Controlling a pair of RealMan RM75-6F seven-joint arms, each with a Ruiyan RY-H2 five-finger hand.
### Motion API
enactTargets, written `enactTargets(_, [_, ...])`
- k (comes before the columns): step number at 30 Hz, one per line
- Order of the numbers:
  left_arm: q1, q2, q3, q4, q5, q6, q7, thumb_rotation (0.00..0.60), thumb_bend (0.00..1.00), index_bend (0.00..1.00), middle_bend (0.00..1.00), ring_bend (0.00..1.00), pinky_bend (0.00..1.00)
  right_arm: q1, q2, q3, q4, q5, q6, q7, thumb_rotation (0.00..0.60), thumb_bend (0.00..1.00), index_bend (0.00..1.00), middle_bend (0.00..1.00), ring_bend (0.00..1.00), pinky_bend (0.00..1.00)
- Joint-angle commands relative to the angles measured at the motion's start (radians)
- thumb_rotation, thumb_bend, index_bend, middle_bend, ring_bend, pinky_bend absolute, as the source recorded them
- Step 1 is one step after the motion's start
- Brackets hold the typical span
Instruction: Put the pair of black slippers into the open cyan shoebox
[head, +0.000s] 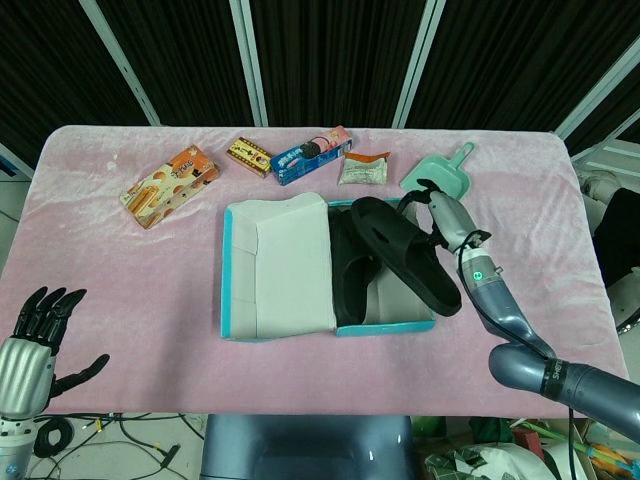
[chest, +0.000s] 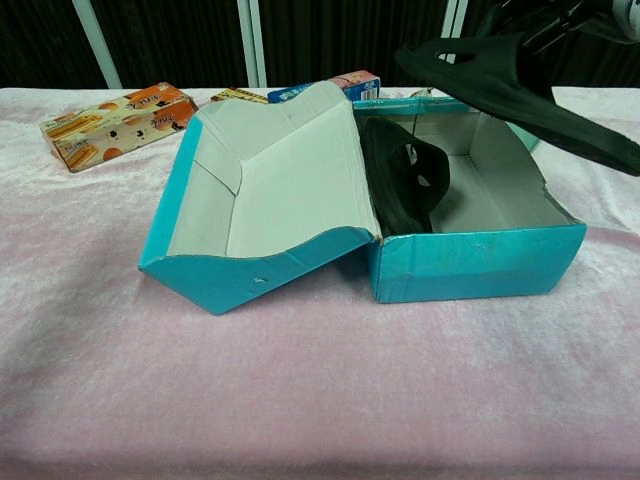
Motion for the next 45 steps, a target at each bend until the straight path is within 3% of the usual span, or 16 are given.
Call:
enactTargets(1, [-0.001, 0.001, -0.002, -0.004, -0.002, -0.003, 0.003, 0.600, 0.00, 0.08, 0.16, 0.09, 0.08, 0.024, -0.032, 0.011, 0.014, 0.073, 0.019, -0.056, 0.600, 0.23, 0.51, 0.37, 0.06, 0.11])
enactTargets(10, [-0.010, 0.002, -0.005, -0.006, -0.003, -0.017, 0.002, 0.600, 0.00, 0.08, 0.16, 0.09, 0.08, 0.072, -0.088, 0.034, -0.042, 0.342, 0.193, -0.291, 0.600, 0.20, 0.51, 0.37, 0.06, 0.11])
enactTargets(16, [-0.014, -0.002, -0.006, 0.001, -0.007, -0.024, -0.005, 0.600, 0.00, 0.08, 0.16, 0.09, 0.08, 0.097, -0.140, 0.052, -0.044, 0.459, 0.304, -0.406, 0.600, 0.19, 0.51, 0.38, 0.06, 0.11])
enactTargets(30, [-0.027, -0.008, -0.007, 0.004, -0.002, -0.036, -0.006, 0.600, 0.00, 0.07, 0.16, 0.09, 0.08, 0.099, -0.223, 0.045, -0.099, 0.454, 0.439, -0.541, 0.600, 0.19, 0.51, 0.38, 0.07, 0.11])
enactTargets(45, [-0.025, -0.014, -0.003, 0.015, -0.012, -0.041, -0.015, 0.600, 0.00, 0.07, 0.16, 0.09, 0.08, 0.070, -0.279, 0.082, 0.037, 0.482, 0.374, -0.535, 0.600, 0.19, 0.47, 0.38, 0.07, 0.11])
